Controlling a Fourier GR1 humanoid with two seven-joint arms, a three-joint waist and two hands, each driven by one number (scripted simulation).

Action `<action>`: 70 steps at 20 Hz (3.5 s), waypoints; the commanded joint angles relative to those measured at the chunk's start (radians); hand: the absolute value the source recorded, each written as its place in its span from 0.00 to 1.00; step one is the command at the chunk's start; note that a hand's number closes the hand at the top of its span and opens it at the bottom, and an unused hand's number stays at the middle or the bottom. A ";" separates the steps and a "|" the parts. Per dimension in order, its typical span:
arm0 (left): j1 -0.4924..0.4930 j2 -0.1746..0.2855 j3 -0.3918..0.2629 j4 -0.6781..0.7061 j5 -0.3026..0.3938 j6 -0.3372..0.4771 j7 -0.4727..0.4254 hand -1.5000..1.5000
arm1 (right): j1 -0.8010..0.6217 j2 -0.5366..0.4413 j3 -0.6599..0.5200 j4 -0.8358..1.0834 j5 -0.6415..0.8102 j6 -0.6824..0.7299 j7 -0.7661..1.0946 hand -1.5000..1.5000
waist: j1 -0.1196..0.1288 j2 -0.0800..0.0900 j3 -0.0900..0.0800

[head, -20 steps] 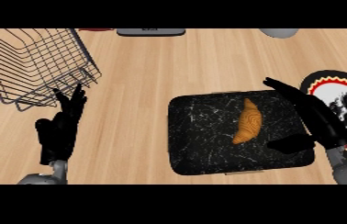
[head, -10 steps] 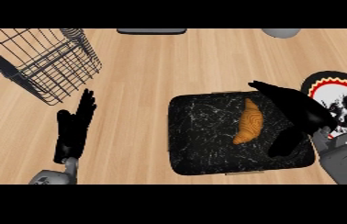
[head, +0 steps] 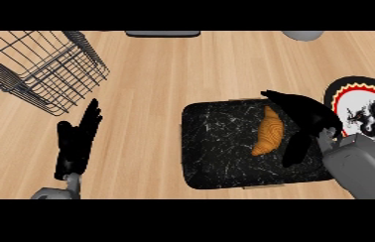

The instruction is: Pick the croissant from the tray and place it in the plate

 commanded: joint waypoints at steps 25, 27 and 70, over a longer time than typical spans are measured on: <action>0.006 -0.102 0.056 -0.067 -0.135 -0.047 0.074 0.50 | 0.053 0.230 -0.156 0.224 0.451 0.039 -0.328 1.00 | 0.000 0.000 0.001; -0.070 -0.087 0.128 0.097 -0.092 -0.103 -0.025 0.50 | 0.071 0.193 -0.177 0.206 0.467 0.053 -0.385 1.00 | -0.005 0.000 0.000; -0.017 -0.121 0.136 0.010 -0.138 -0.119 0.022 0.50 | 0.088 0.016 -0.874 0.297 0.451 -0.517 -0.458 1.00 | 0.000 0.002 0.001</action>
